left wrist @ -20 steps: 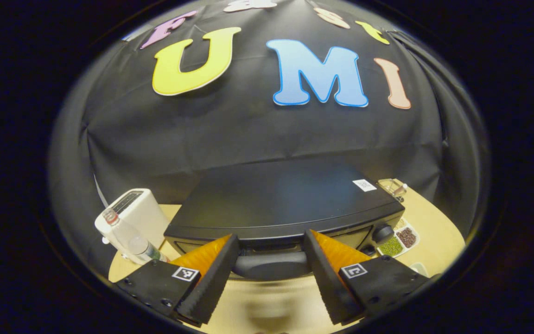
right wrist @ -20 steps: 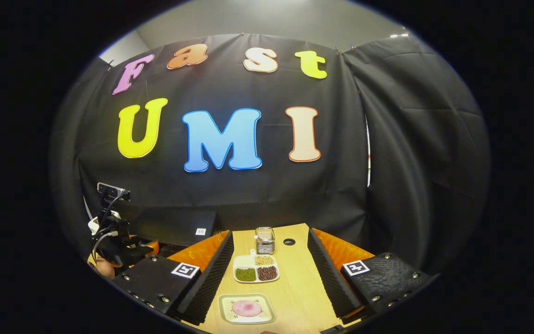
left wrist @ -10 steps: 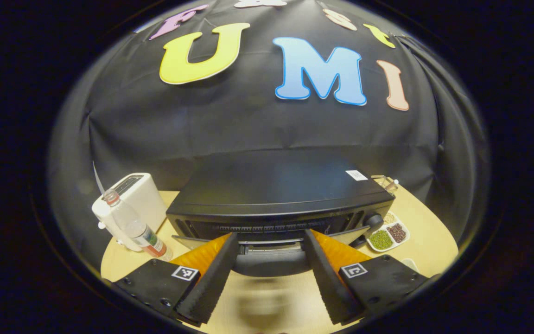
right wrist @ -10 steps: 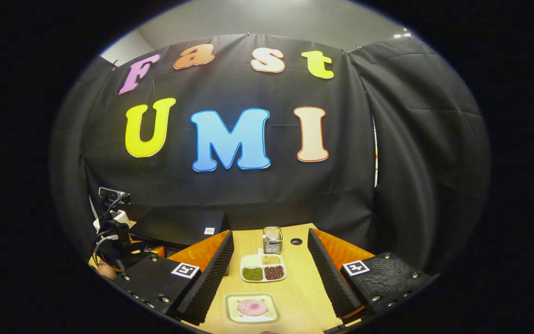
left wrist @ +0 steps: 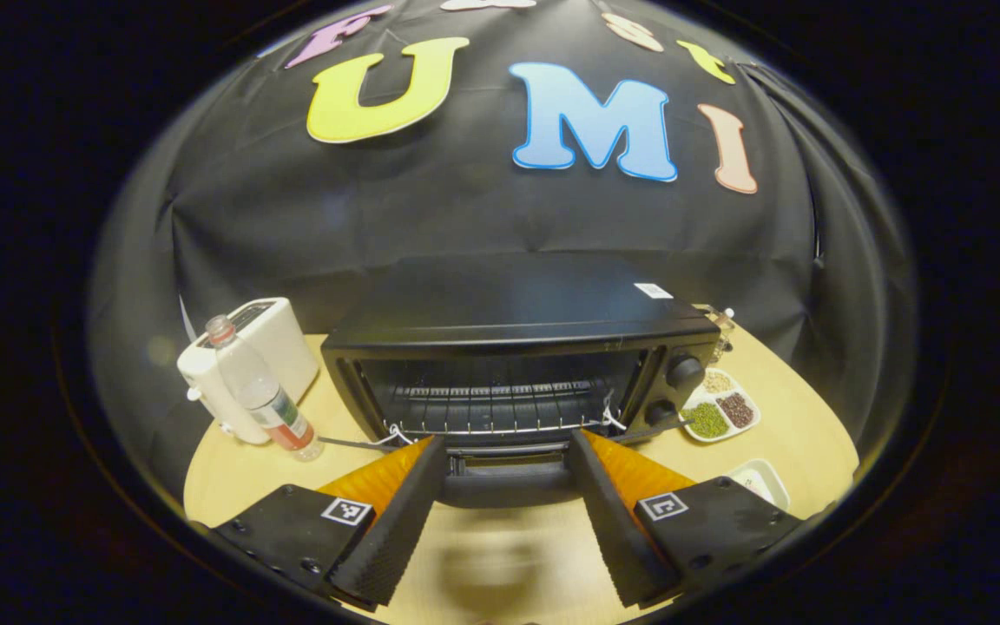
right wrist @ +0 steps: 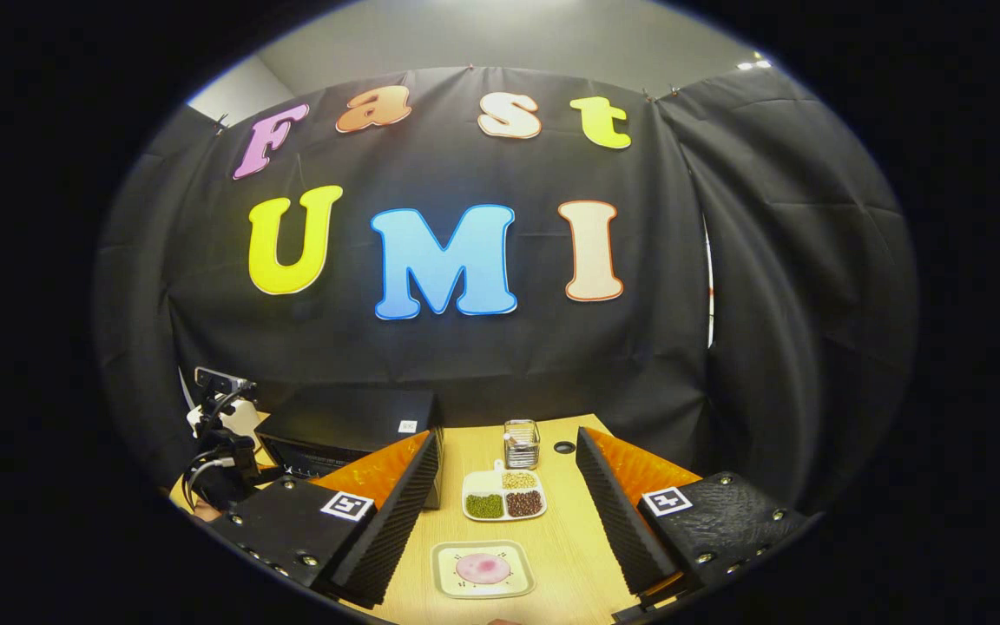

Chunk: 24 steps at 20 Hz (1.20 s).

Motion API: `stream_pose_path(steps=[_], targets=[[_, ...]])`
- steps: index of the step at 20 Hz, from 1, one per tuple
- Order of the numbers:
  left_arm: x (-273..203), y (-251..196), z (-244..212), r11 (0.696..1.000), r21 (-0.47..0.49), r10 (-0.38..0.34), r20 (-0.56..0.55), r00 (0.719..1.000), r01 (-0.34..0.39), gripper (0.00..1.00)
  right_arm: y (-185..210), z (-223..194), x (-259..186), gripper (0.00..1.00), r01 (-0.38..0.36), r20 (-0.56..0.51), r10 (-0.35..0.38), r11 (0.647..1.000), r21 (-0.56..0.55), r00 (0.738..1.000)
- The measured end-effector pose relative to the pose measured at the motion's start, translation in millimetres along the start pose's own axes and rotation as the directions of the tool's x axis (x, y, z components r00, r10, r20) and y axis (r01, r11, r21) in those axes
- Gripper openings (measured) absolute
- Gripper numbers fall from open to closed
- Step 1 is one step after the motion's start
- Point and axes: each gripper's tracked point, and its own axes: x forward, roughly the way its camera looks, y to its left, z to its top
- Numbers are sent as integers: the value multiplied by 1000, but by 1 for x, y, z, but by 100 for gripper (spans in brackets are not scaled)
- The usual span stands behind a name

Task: Open the electric oven with the left hand, put the food in, and close the electric oven.

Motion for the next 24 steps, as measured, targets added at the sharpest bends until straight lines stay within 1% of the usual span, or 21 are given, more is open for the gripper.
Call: stream_pose_path(steps=[1,2,4,5,8,14,15,17,18,19,20,21,24], targets=[[-1,-1,-4,1000,2,0,-5,1000,0,99,0,0,-1,97,-1,1,1,1000,-5,1000],[-7,0,-11,1000,8,1,-8,1000,-1,92,0,1,-2,97,-1,2,1,1000,-7,1000],[-11,-1,-21,1000,18,2,-18,1000,-1,92,0,0,-4,97,-1,0,1,1000,-4,1000],[-12,-1,-26,1000,20,2,-24,1000,-1,100,0,-2,-4,97,-2,-4,2,1000,0,1000],[-16,-2,-40,1000,30,1,-41,999,0,100,5,-6,-5,97,-11,-21,11,1000,23,1000],[-18,-5,-76,999,40,6,-86,996,-2,100,15,-10,-10,97,-19,-37,19,1000,-17,999],[-18,-5,-84,999,41,8,-100,995,-4,96,16,-11,-11,97,-22,-38,21,1000,-16,999],[-14,-7,-104,999,32,1,-141,990,3,96,19,-12,-13,97,-24,-42,24,1000,-12,999],[-12,-7,-114,1000,22,-7,-166,986,11,100,19,-13,-14,97,-25,-44,25,1000,-9,999],[-12,-5,-119,1000,12,-10,-181,983,12,100,20,-14,-14,97,-25,-47,25,1000,-7,999],[-15,-1,-117,1000,2,-7,-172,985,7,100,20,-15,-15,97,-25,-49,25,1000,-6,998],[-19,2,-105,1000,-10,-6,-137,991,5,100,19,-16,-15,97,-23,-51,23,1000,-5,998],[-36,10,-51,1000,-27,-3,-20,1000,3,100,12,-26,-12,97,-18,-82,20,1000,19,996]])
